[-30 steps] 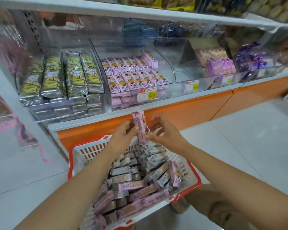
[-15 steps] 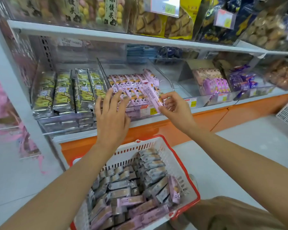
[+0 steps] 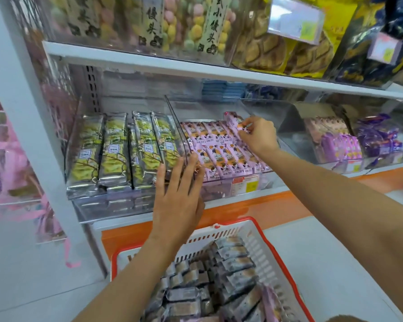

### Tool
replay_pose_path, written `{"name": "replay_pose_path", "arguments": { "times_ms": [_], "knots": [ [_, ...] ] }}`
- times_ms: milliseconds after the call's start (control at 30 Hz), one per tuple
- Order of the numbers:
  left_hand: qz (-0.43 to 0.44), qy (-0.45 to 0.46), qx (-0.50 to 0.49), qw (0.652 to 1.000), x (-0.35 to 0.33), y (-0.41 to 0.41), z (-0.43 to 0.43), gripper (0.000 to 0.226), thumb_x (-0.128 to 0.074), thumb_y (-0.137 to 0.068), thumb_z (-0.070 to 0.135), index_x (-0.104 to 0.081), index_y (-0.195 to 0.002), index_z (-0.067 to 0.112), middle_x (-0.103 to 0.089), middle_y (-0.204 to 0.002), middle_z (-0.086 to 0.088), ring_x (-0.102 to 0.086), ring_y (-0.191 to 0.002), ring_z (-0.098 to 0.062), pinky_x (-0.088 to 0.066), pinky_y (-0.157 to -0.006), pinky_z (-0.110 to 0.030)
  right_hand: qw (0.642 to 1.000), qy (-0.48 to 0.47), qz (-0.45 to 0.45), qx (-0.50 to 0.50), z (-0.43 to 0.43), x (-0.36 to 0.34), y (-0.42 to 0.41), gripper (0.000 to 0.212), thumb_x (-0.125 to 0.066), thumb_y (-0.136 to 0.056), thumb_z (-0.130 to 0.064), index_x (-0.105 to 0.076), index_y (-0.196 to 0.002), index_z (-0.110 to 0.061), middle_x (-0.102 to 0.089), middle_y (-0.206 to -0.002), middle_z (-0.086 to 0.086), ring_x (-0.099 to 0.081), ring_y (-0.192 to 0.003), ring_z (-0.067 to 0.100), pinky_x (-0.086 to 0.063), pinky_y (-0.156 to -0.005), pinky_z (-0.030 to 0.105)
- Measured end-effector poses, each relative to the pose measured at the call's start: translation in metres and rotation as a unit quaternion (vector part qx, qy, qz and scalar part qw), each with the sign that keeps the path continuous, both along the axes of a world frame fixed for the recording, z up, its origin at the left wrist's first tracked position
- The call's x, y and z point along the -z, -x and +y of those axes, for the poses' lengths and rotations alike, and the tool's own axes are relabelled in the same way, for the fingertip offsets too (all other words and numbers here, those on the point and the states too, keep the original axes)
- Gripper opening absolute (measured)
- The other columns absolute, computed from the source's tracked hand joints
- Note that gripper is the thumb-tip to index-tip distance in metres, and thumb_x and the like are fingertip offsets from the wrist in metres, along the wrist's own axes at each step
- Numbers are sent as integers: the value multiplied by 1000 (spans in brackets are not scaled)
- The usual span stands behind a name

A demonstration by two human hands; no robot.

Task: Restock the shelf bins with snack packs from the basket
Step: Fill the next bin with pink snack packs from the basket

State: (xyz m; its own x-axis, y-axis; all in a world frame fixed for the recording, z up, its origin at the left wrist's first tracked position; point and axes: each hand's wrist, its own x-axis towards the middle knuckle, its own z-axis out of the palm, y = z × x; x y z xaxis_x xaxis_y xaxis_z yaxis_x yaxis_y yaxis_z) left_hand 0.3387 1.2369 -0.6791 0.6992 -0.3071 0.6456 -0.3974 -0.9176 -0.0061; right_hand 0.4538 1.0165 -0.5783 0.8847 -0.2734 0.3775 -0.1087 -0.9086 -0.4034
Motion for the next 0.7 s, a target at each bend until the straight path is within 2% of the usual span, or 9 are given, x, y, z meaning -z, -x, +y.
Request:
{"name": "replay_pose_path", "arguments": {
  "times_ms": [67,200,300,367,533,633,700],
  "knots": [
    [-7,3,5,1000,1,-2,1,55,-37,-94,31,-49,-145,14,-31,-159,-10,-26,-145,-31,-1,-120,-53,999,39,15,5,3,4,-14,23,-69,-87,-15,-71,-109,-9,-71,-95,17,-68,-88,31,-54,-84,38],
    [-22,-4,6,1000,3,-4,3,56,-47,-93,31,-48,-146,14,-29,-160,-9,-29,-145,-30,0,-121,-52,995,97,29,7,5,11,-29,17,-66,-89,-14,-72,-103,-5,-70,-95,20,-67,-87,33,-55,-83,41],
    [-21,-5,4,1000,4,-6,3,58,-56,-90,30,-48,-146,15,-30,-160,-9,-29,-145,-30,2,-122,-52,992,123,31,2,6,16,-34,24,-65,-89,-18,-70,-111,-8,-66,-101,24,-65,-91,36,-55,-86,44],
    [-16,-11,1,1000,4,-5,4,58,-55,-89,29,-48,-145,15,-30,-160,-9,-28,-145,-30,4,-122,-51,990,132,40,-2,4,16,-33,27,-67,-88,-19,-71,-112,-6,-63,-107,27,-62,-96,38,-52,-90,44],
    [5,-13,-2,1000,1,-1,3,58,-45,-90,27,-46,-147,15,-27,-161,-9,-24,-147,-30,4,-122,-53,997,66,-1,-33,-2,11,-14,27,-71,-85,-18,-70,-110,-7,-60,-114,19,-62,-95,30,-50,-90,38],
    [7,-14,-4,1000,-1,4,1,61,-48,-90,26,-43,-149,14,-22,-162,-10,-16,-150,-30,2,-122,-54,994,29,-31,-97,3,12,17,17,-70,-85,-15,-71,-101,-9,-66,-95,12,-60,-83,22,-51,-79,38],
    [7,-22,3,1000,1,11,-2,61,-45,-90,27,-41,-149,12,-22,-162,-12,-14,-151,-31,0,-122,-54,990,-14,-41,-137,7,14,42,13,-70,-86,-15,-70,-98,-11,-64,-86,6,-56,-74,17,-49,-71,33]
  ]
}}
